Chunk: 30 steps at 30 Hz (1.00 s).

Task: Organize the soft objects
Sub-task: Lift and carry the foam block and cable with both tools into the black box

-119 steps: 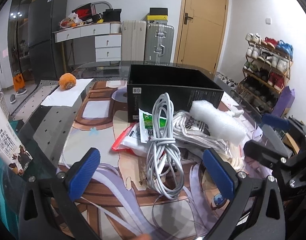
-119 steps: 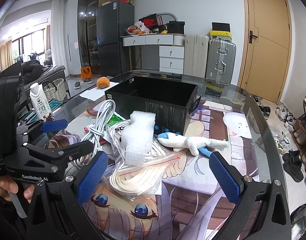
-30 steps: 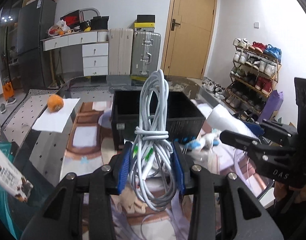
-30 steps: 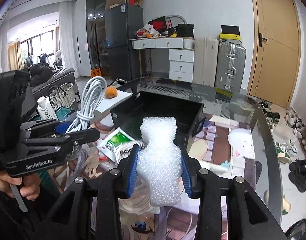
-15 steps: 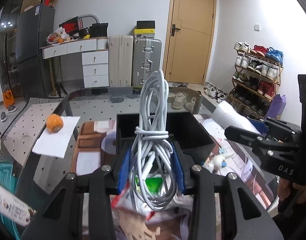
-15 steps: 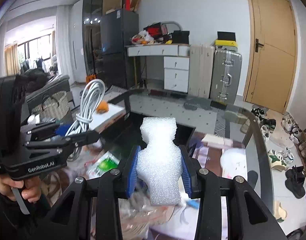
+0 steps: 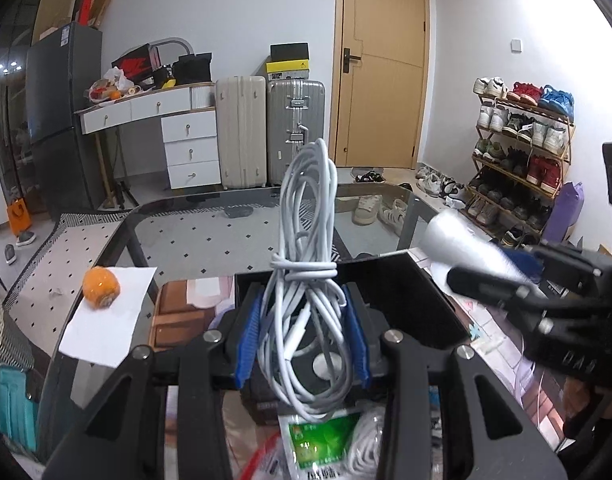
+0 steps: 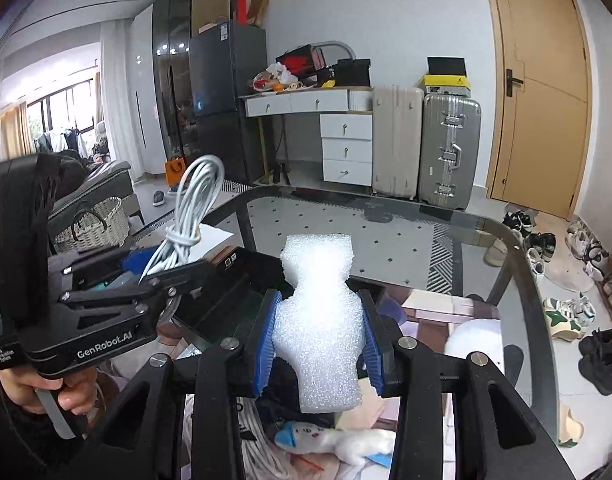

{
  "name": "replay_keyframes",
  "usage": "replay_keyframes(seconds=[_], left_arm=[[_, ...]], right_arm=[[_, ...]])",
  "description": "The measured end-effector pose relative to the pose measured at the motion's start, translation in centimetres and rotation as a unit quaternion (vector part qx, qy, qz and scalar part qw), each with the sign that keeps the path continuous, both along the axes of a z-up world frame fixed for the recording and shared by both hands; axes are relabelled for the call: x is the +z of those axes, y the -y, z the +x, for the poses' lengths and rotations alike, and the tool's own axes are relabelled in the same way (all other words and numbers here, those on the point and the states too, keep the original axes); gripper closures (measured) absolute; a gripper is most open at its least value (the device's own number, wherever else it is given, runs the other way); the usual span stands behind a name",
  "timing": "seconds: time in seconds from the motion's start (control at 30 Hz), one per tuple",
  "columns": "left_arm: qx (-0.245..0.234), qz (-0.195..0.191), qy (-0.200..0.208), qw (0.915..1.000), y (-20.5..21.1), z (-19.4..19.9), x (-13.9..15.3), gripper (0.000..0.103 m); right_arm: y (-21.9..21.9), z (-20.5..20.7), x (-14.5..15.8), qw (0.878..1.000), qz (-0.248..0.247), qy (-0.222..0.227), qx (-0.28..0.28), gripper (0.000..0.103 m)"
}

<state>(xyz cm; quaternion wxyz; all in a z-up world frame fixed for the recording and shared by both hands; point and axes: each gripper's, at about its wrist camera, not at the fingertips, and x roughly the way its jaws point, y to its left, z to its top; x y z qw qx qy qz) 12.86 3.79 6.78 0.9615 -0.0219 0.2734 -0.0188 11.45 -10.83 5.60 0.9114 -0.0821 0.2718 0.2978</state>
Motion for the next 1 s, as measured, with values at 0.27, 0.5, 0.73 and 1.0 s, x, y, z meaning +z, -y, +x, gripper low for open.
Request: replay_keyframes(seconds=[0.27,0.5,0.73,1.0], left_arm=[[0.004,-0.006,-0.012,0.9999,-1.0,2.2,-1.0,0.065],[-0.008,0.005,-0.035,0.9994,-0.6,3.5,-2.7,0.065],[-0.02,0.009,-0.048,0.9986,-0.1,4.6,-3.5,0.065],[-0.018,0.02,-0.065,0.9975,-0.5,5.5,-4.4,0.065]], right_arm=[[-1.7,1.8,-1.5,1.0,-0.009,-0.018,0.006,0.065],[-2.3,3.8,-2.2,1.0,-0.017,-0.02,0.005,0.065],[-3.0,5.1,-3.1,0.999,-0.018,-0.028,0.004,0.065],[-4.0,5.7,-4.1,0.999,-0.024,-0.03,0.014,0.065]])
